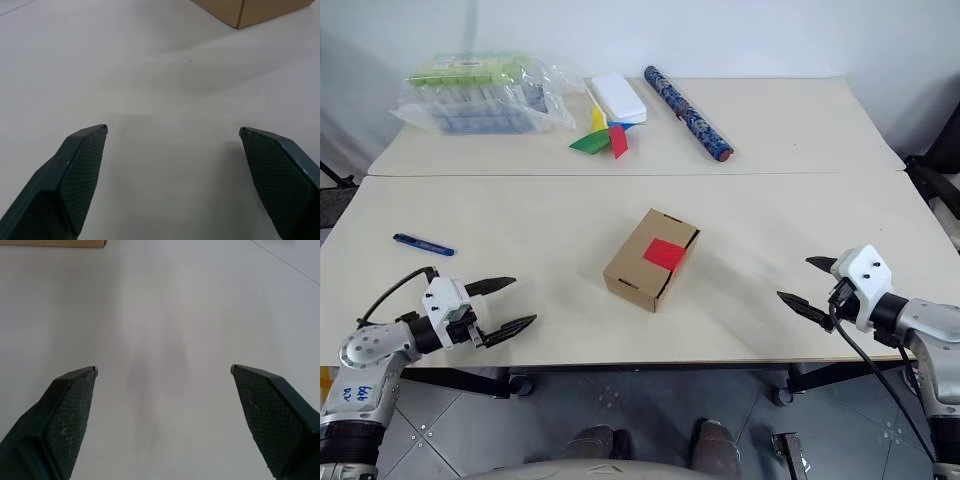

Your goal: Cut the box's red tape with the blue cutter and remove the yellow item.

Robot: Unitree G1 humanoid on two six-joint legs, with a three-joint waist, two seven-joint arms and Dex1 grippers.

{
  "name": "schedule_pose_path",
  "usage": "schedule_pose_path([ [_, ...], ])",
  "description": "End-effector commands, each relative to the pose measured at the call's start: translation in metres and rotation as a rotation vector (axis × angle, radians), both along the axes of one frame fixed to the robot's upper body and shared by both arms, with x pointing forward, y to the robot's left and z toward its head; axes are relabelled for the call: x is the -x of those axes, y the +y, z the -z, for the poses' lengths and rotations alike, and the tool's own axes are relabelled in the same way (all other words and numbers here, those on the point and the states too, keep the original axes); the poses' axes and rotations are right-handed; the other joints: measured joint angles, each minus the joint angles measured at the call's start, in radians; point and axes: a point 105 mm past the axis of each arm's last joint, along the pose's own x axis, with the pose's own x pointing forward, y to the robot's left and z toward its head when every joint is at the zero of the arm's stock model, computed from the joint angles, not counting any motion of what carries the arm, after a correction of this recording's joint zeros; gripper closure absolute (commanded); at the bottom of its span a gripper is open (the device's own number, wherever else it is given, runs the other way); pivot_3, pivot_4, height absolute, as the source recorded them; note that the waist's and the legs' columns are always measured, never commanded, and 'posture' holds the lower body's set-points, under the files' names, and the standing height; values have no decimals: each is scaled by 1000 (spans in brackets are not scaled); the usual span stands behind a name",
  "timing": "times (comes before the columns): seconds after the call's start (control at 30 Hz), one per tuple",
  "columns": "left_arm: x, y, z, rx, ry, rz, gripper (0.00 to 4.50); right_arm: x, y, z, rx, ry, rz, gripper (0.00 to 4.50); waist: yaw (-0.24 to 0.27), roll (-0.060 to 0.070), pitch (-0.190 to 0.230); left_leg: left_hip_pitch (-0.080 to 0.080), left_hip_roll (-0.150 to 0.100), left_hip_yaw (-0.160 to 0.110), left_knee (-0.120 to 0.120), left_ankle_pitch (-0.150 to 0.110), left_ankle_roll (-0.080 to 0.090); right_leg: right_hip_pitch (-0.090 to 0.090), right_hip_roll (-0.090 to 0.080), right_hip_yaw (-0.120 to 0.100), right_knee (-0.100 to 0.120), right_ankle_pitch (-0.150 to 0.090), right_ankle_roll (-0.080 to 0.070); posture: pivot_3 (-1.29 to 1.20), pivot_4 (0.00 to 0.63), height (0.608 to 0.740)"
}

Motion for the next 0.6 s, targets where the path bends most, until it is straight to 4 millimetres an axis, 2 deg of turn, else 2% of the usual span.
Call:
schedule_pose_path([
  [0.03, -1, -3, -13, 30, -41, -1, 14, -2, 2, -13, -2, -46, 2, 0, 0, 0, 0, 0, 0, 0, 0, 0, 0, 0, 0, 0, 0, 0, 0, 0, 150, 740],
  [0.13, -4, -7, -15, 52, -29, -11, 14, -1, 4, -17, -23, -48, 22, 0, 0, 0, 0, 0, 1, 0, 0, 0, 0, 0, 0, 0, 0, 0, 0, 0, 150, 740],
  [0.27, -18, -12, -18, 49, 12, -65, 14, 0, 7, -20, -76, -7, 102, 0, 3, 0, 0, 0, 1, -1, 0, 0, 0, 0, 0, 0, 1, 0, 0, 0, 150, 740],
  [0.43, -22, -30, -27, 45, -34, 42, 14, 1, 25, -30, -52, -67, 109, 0, 3, 0, 0, 0, 0, 0, 0, 0, 0, 0, 0, 0, 1, 0, 0, 0, 150, 740],
  [0.53, -32, -35, -29, 54, -52, 27, 597, 2, 39, -29, -67, -54, 104, 635, 3, 0, 0, 0, -1, 0, 0, 0, 0, 0, 0, 0, 1, 0, 0, 0, 150, 740],
  [0.6, -45, -43, -32, 63, -79, 29, 1216, 3, 54, -30, -84, -48, 85, 1305, 6, 0, 0, 0, -1, -1, 0, 0, 0, 0, 0, 0, 1, 0, 0, 0, 150, 740],
])
